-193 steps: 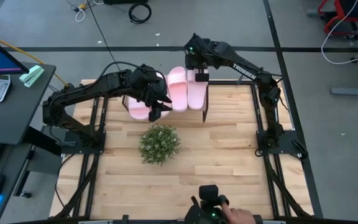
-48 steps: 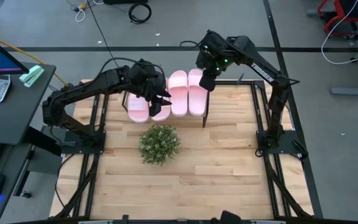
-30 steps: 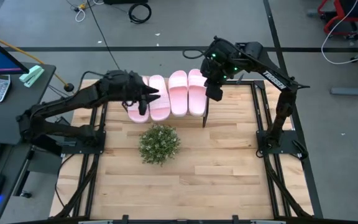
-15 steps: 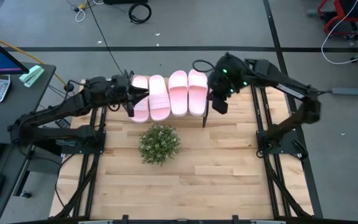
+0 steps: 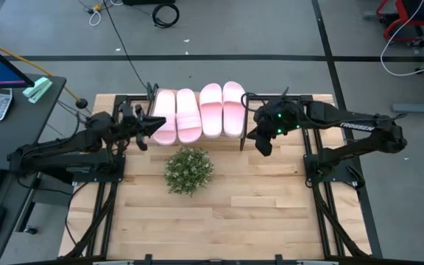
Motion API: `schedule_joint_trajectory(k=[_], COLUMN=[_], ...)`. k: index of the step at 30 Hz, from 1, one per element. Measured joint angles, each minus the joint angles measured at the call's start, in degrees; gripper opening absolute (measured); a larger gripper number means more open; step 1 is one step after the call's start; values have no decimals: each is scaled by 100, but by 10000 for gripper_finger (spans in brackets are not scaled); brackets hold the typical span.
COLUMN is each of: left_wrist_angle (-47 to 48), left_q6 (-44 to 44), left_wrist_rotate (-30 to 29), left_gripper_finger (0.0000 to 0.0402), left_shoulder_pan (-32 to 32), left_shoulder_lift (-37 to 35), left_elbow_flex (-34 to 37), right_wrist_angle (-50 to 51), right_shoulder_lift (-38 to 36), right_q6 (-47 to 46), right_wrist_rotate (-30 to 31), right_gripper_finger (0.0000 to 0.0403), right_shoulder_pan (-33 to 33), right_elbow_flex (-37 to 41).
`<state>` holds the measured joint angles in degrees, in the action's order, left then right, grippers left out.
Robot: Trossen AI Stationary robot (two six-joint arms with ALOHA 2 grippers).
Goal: Pick and place slides into the shelf
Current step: Return to Home Position
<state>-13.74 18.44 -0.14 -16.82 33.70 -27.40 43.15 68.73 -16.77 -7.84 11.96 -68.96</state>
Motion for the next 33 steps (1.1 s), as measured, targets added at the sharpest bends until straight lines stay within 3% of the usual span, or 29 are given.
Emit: schedule_joint_trajectory(k=[14, 33], left_wrist_angle=[-116, 441], left_q6=[352, -72], left_wrist_rotate=[-729, -1233], left_gripper_finger=[13, 6], left_shoulder_pan=[819, 1550], left_shoulder_lift=[-1771, -2731], left_elbow_flex=[997, 1100], right_wrist_angle=[-488, -557], right_shoulder_lift=[254, 251], right_q6=[-173, -672], right_wrist_rotate=[250, 333], right_gripper_finger=[17, 16], right_shoulder_pan=[-248, -251], right_elbow_flex=[8, 10])
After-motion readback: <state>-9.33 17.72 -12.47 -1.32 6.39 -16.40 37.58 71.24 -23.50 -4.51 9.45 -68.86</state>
